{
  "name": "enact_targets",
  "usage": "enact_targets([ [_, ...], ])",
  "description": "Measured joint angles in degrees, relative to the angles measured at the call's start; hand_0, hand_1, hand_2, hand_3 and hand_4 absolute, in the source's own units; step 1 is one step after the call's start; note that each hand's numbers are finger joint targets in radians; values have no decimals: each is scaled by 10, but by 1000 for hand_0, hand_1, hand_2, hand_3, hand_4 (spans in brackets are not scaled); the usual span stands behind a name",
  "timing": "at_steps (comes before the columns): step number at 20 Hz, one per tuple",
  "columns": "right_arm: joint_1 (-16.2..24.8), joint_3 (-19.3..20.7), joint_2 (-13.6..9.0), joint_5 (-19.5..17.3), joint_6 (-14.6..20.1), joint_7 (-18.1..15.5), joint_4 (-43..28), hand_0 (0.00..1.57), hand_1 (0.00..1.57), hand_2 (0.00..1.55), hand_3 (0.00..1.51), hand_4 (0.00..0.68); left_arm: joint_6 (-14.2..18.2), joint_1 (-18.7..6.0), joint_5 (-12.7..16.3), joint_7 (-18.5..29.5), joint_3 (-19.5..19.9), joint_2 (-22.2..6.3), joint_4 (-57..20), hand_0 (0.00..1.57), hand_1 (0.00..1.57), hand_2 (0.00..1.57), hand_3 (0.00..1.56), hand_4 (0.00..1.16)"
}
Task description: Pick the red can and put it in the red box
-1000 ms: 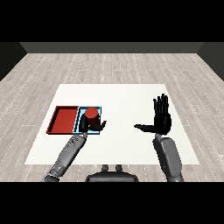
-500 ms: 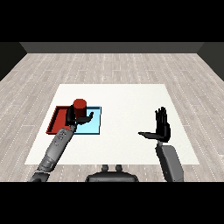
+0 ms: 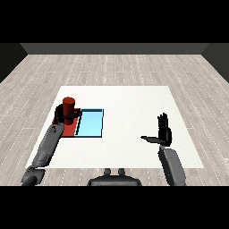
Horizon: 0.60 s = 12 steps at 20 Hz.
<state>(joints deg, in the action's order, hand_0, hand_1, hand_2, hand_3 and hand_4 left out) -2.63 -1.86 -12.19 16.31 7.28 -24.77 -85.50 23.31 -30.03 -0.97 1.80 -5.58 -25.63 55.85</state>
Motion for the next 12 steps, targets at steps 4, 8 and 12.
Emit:
enact_targets([
  [4, -12, 10, -1, -2, -10, -20, 27, 0, 0, 0, 0, 0, -20, -19, 6, 44, 37, -11, -128, 1571, 1571, 1571, 1490, 1064],
  [8, -19, 10, -3, -9, -10, -23, 15, 0, 0, 0, 0, 0, -1, -35, -12, 76, 53, -6, -250, 1408, 1408, 1412, 1383, 1003],
  [12, -14, 10, -7, -18, -12, -37, 8, 0, 0, 0, 0, 0, 14, -67, -36, 62, 54, -7, -355, 534, 534, 615, 0, 664],
])
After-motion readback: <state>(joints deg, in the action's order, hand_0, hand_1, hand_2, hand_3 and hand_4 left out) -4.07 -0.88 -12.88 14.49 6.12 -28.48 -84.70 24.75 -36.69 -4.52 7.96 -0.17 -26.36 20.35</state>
